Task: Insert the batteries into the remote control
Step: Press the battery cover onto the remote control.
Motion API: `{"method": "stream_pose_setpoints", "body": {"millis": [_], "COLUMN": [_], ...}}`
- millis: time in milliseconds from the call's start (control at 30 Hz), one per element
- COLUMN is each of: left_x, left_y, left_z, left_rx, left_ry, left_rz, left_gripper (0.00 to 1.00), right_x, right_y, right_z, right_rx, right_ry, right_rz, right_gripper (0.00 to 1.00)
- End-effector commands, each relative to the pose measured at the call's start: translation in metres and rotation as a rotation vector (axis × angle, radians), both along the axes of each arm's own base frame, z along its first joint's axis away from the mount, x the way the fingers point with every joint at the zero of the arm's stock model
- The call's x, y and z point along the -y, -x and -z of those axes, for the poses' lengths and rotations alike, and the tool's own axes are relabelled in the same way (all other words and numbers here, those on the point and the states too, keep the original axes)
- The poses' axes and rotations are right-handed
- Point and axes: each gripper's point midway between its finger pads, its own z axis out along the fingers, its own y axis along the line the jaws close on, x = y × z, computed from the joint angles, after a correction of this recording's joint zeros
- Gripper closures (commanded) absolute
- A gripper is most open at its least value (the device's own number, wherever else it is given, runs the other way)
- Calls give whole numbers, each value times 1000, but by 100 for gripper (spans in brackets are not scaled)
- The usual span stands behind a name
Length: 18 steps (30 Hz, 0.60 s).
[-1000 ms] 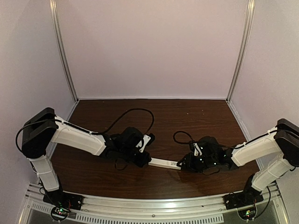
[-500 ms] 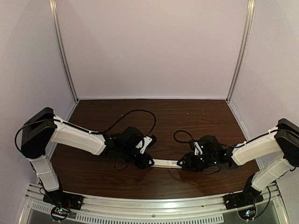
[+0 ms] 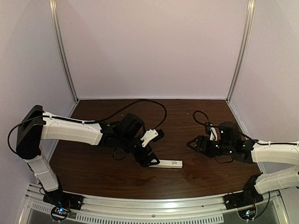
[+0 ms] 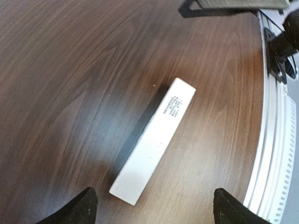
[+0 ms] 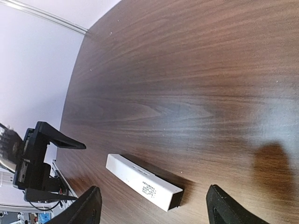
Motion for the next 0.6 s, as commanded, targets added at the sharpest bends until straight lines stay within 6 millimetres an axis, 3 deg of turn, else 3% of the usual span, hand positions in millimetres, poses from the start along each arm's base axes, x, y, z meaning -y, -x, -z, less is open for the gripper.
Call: {"method": "stream_pose_setpoints", "body": {"millis": [0, 133, 267, 400, 567], "left_x": [22, 31, 24, 9, -24], "left_y": [13, 7, 2, -15, -47], "left_z": [-6, -5, -8, -33, -67], "left_rx": [154, 195, 176, 97, 100], "left_ry": [-49, -78, -81, 40, 166], "left_rz": [269, 319, 300, 205, 14], "left_gripper": [13, 16, 18, 18, 16], "right_x": [12, 14, 3, -11, -36], "right_y": [-5, -4, 6, 6, 13], "right_z": [-28, -43, -46, -52, -42], "right_rx": [95, 163, 239, 310, 349], "right_ry": [7, 18, 114, 237, 392], "right_rz": [-15, -66, -237, -370, -551], "right_gripper": [22, 25, 32, 32, 35]}}
